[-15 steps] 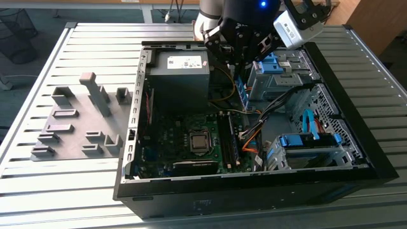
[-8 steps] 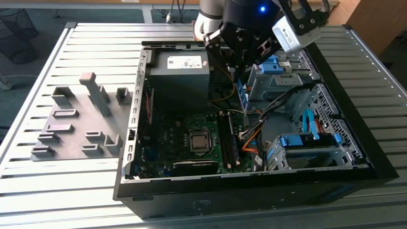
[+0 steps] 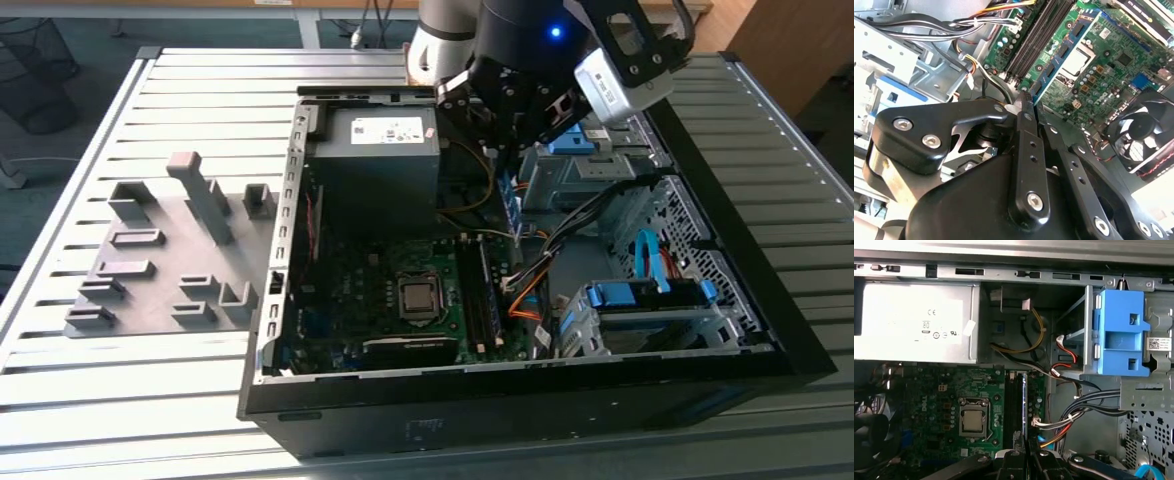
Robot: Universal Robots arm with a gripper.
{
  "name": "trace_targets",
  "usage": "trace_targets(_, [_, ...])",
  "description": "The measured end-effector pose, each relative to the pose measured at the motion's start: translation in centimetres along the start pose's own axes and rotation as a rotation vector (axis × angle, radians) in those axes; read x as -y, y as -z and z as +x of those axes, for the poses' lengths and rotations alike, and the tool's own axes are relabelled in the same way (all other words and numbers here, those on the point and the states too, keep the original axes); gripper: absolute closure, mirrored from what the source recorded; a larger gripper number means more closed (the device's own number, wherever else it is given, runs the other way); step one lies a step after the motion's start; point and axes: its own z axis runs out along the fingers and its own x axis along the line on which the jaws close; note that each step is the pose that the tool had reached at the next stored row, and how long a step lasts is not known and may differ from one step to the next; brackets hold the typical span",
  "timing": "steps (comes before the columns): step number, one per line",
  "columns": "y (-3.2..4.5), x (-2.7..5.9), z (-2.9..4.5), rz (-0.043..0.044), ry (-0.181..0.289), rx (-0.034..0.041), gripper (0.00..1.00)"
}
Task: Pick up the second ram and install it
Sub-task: 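Insert the second ram into the second slot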
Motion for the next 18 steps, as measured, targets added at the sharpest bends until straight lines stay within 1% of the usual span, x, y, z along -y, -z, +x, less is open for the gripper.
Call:
trace_targets(7, [-0.66, 0.02, -0.13, -0.0001, 0.0, -0.0077, 0.86])
trace_targets(18, [-1.68, 0.2, -0.15, -0.0001, 0.0, -0.0087, 0.86])
